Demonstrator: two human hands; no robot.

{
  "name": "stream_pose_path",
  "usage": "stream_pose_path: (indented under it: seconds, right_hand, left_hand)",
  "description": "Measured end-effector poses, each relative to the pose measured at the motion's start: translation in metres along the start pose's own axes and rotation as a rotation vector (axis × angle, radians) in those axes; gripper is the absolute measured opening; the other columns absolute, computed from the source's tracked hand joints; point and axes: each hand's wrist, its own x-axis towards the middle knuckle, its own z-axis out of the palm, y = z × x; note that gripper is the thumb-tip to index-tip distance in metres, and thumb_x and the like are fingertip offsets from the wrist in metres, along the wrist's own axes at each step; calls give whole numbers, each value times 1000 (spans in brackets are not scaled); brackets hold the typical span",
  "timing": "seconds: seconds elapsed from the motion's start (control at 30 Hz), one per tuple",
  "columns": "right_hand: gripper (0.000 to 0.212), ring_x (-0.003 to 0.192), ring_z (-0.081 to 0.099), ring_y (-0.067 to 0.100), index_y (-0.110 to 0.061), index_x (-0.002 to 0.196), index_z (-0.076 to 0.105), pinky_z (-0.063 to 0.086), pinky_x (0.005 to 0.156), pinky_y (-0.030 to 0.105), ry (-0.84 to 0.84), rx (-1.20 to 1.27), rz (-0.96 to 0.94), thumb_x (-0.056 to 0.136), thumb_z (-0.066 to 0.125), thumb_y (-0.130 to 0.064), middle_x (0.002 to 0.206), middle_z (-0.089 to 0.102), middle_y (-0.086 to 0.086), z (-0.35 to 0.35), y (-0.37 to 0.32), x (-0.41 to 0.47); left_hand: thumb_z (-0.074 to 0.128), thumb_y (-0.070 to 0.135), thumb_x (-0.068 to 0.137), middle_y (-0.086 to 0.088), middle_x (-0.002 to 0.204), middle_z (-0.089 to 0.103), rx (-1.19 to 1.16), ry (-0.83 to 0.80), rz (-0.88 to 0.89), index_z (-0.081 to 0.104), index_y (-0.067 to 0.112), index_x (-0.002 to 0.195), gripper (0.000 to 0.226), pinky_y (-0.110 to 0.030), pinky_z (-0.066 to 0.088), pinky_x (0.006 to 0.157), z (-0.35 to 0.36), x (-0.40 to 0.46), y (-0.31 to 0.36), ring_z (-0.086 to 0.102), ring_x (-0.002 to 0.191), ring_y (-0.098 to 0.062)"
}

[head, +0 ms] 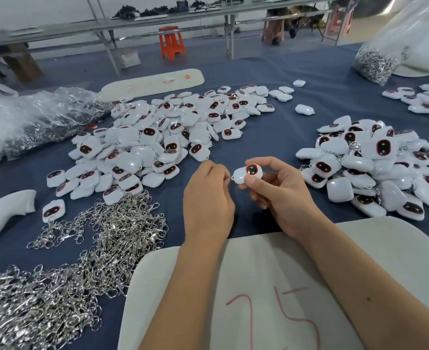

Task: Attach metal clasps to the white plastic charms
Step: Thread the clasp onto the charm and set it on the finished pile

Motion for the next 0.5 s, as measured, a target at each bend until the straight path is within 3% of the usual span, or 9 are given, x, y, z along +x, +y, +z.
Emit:
stream_pose_path:
  seconds: [0.07,0.13,0.23,0.33,0.4,0.5]
  right_hand:
    - [27,58,54,17,-10,117,66,42,49,24,13,-70,-14,91,74,-10,84,75,16,2,1,0]
    - [30,59,56,17,-13,118,67,43,49,25,21,-79,-25,88,74,-15,85,75,16,4,1,0]
    - [35,62,56,19,-17,122,69,42,50,25,1,-10,-22,88,73,-18,91,73,21,4,-2,0]
    - [37,62,56,19,-19,126,70,42,50,25,-21,37,-18,89,73,-16,93,71,21,3,-3,1]
    - [36,62,56,18,-18,129,69,42,50,24,-31,49,-21,94,71,-11,95,72,20,1,-3,1]
    - [35,62,56,18,-18,129,68,42,50,24,-30,48,-13,94,71,-13,97,76,18,1,-3,1]
  left_hand:
    - [58,4,92,-2,93,59,67,-45,-5,63,10,85,11,-43,43,66,0,0,0,55,81,-26]
    - [61,4,92,-1,90,61,-12,-20,-34,65,11,85,11,-42,45,69,-1,-1,1,56,81,-23]
    - [66,0,92,-2,82,70,-466,46,-320,69,12,86,14,-36,55,78,-1,1,3,66,80,-21]
    - [64,-1,96,-6,78,74,-1034,-7,-656,70,10,90,14,-29,59,75,2,2,10,72,76,-17]
    - [64,-2,96,-5,78,75,-1203,-27,-728,70,10,90,15,-22,57,71,2,2,11,72,73,-13]
    - [68,-6,92,-5,78,75,-1224,46,-735,71,10,87,17,-22,56,71,3,1,10,69,72,-13]
